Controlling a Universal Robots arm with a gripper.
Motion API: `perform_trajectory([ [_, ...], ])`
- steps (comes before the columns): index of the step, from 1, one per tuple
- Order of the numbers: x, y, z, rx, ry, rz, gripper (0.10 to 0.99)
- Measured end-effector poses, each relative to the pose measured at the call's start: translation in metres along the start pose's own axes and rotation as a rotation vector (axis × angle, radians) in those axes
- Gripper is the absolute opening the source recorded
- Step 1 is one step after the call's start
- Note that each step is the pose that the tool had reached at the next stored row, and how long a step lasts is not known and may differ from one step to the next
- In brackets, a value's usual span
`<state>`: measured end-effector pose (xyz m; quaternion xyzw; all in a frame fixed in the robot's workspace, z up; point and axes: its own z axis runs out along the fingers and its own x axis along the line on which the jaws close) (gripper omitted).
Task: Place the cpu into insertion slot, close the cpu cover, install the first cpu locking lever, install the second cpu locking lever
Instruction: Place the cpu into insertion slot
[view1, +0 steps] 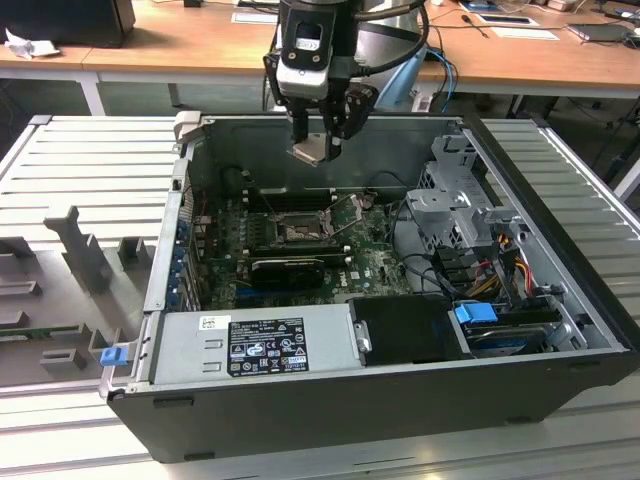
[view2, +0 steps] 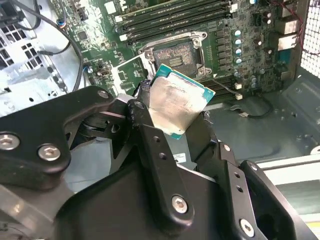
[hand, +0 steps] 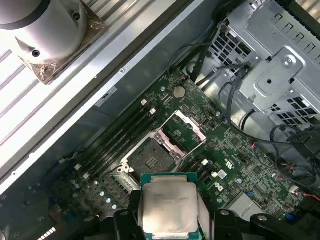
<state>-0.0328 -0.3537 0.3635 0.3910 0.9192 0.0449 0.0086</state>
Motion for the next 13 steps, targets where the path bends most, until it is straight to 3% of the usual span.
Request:
perform_trajectory([
  [6,-0.0001,-0.0002,0.0024,-0.003,-0.0129,0.144,0.529],
  [13,-0.0001,-0.0004,0.004,-0.005,-0.0223,0.249,0.529],
])
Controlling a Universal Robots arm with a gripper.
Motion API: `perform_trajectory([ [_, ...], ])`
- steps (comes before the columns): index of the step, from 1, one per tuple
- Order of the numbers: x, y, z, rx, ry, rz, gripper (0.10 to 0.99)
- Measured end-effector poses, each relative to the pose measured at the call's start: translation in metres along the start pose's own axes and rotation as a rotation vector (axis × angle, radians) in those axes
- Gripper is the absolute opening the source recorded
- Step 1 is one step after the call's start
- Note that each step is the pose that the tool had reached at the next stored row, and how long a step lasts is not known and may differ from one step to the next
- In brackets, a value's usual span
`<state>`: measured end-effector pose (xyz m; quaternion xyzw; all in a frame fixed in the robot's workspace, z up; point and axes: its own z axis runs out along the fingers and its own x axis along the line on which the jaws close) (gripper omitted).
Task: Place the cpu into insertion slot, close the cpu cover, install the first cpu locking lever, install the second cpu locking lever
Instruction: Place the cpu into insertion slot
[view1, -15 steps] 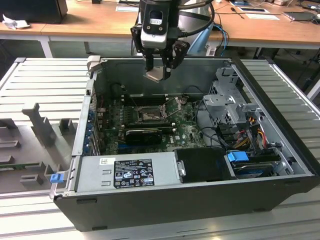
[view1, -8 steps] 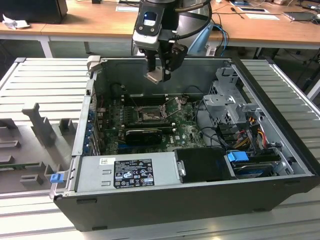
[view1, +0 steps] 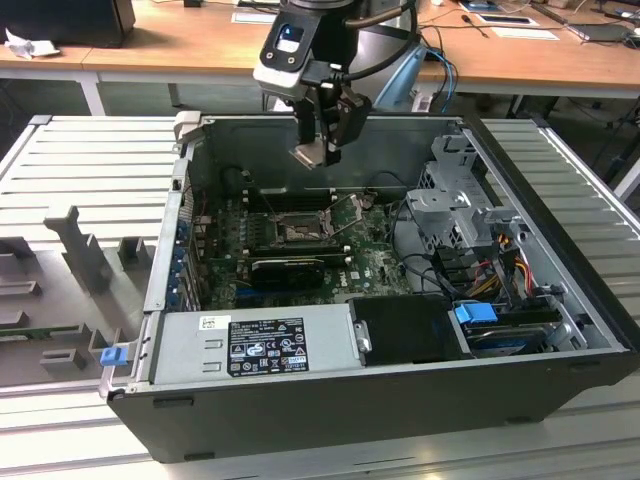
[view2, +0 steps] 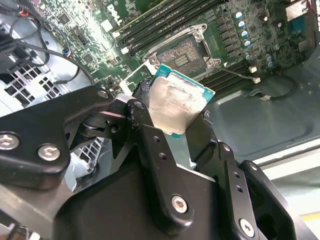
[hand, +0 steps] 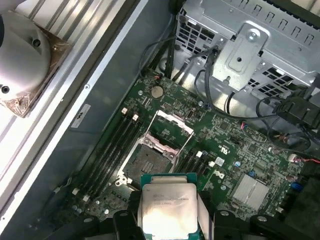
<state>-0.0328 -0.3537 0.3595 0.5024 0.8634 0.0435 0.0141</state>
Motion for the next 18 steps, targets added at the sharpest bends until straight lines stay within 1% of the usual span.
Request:
perform_trajectory([
  [2,0.0,0.0,0.0004,-0.001,-0.0023,0.027,0.529],
  [3,0.0,-0.0001,0.0008,-0.001,-0.0044,0.05,0.529],
  [7,0.0,-0.0002,0.0016,-0.002,-0.0088,0.099,0.529],
  [8,0.0,-0.0002,0.002,-0.002,-0.011,0.124,0.529],
  [13,0.0,-0.0002,0.0028,-0.004,-0.0167,0.187,0.529],
  [18,-0.0001,-0.0004,0.004,-0.005,-0.024,0.269,0.529],
])
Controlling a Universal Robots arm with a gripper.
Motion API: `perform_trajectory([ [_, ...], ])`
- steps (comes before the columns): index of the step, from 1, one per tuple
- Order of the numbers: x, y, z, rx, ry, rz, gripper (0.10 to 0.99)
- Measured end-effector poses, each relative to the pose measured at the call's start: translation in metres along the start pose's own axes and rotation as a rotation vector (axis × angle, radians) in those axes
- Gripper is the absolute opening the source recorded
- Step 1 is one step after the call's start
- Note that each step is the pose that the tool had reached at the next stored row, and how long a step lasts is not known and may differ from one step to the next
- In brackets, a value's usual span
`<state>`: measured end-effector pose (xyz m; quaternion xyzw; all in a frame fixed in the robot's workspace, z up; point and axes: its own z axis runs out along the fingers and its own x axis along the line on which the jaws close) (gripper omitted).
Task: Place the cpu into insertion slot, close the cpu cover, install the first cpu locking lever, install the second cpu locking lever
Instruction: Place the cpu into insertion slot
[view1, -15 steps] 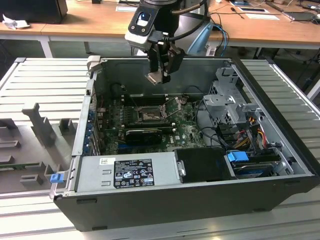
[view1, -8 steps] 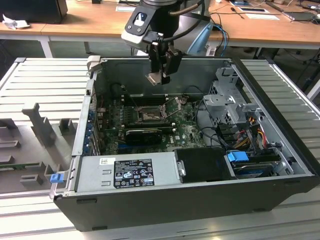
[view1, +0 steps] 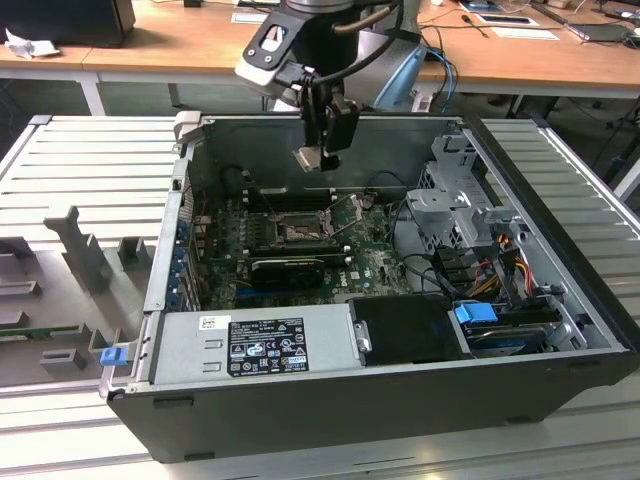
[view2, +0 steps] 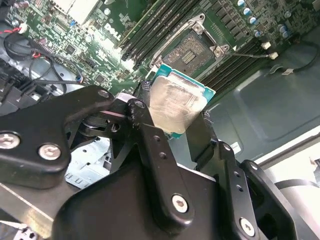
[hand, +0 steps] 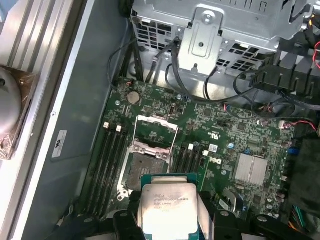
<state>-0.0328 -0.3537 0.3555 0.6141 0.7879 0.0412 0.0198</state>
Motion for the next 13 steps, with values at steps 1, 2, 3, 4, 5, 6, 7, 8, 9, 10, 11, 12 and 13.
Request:
perform_trajectory([
  [1,0.0,0.0,0.0002,0.0,-0.001,0.011,0.529],
  [2,0.0,0.0,0.0003,0.0,-0.0019,0.021,0.529],
  [3,0.0,-0.0001,0.0005,-0.001,-0.0028,0.032,0.529],
  [4,0.0,-0.0001,0.0007,-0.001,-0.0039,0.043,0.529],
  [5,0.0,-0.0001,0.0011,-0.001,-0.0053,0.059,0.529],
  [6,0.0,-0.0001,0.0014,-0.001,-0.0064,0.071,0.529],
  [7,0.0,-0.0002,0.0021,-0.002,-0.0084,0.092,0.529],
  [8,0.0,-0.0002,0.003,-0.002,-0.0101,0.11,0.529],
  [9,0.0,-0.0003,0.0035,-0.002,-0.0107,0.118,0.529],
  [10,-0.0001,-0.0004,0.0041,-0.002,-0.0113,0.126,0.529],
  [11,-0.0001,-0.0004,0.0049,-0.003,-0.0121,0.135,0.529],
  [12,-0.0001,-0.0005,0.0058,-0.003,-0.0128,0.142,0.529],
  [13,-0.0001,-0.0006,0.0074,-0.003,-0.0139,0.154,0.529],
])
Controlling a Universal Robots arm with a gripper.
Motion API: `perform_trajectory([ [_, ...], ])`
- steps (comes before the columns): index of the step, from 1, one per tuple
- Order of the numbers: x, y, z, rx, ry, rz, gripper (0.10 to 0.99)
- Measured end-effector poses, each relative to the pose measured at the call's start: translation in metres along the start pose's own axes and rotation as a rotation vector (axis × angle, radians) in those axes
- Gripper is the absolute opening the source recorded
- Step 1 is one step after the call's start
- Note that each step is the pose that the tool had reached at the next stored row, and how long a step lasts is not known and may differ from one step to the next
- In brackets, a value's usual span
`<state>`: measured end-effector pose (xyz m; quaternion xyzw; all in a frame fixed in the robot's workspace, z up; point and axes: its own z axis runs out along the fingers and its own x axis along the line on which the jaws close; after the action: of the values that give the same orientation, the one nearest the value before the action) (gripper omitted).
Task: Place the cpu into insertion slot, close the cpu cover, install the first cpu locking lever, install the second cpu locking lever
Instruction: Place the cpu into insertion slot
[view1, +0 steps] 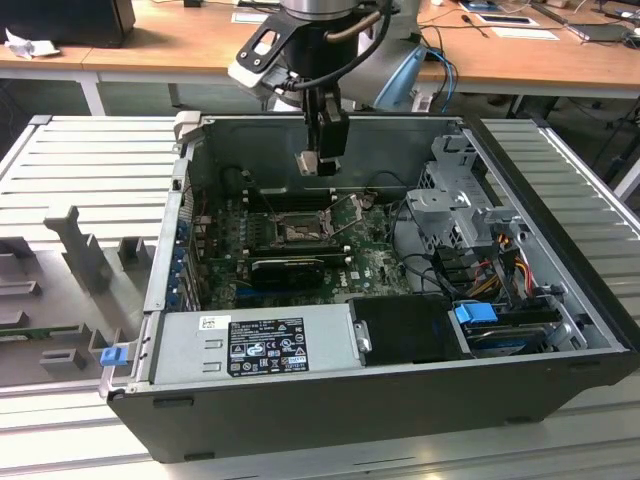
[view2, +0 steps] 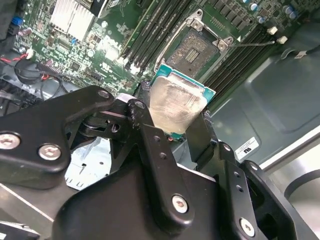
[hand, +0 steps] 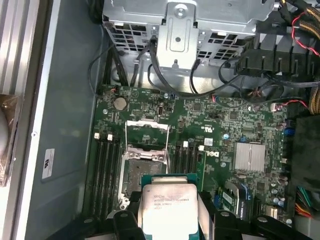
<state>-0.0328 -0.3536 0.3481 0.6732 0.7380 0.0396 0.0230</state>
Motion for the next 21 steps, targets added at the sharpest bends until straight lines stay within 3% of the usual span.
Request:
perform_trajectory([
  [10,-0.0003,-0.0017,0.0174,-0.001,-0.0036,0.039,0.529],
  [21,-0.0003,-0.0026,0.0272,0.0,-0.0037,0.041,0.529],
])
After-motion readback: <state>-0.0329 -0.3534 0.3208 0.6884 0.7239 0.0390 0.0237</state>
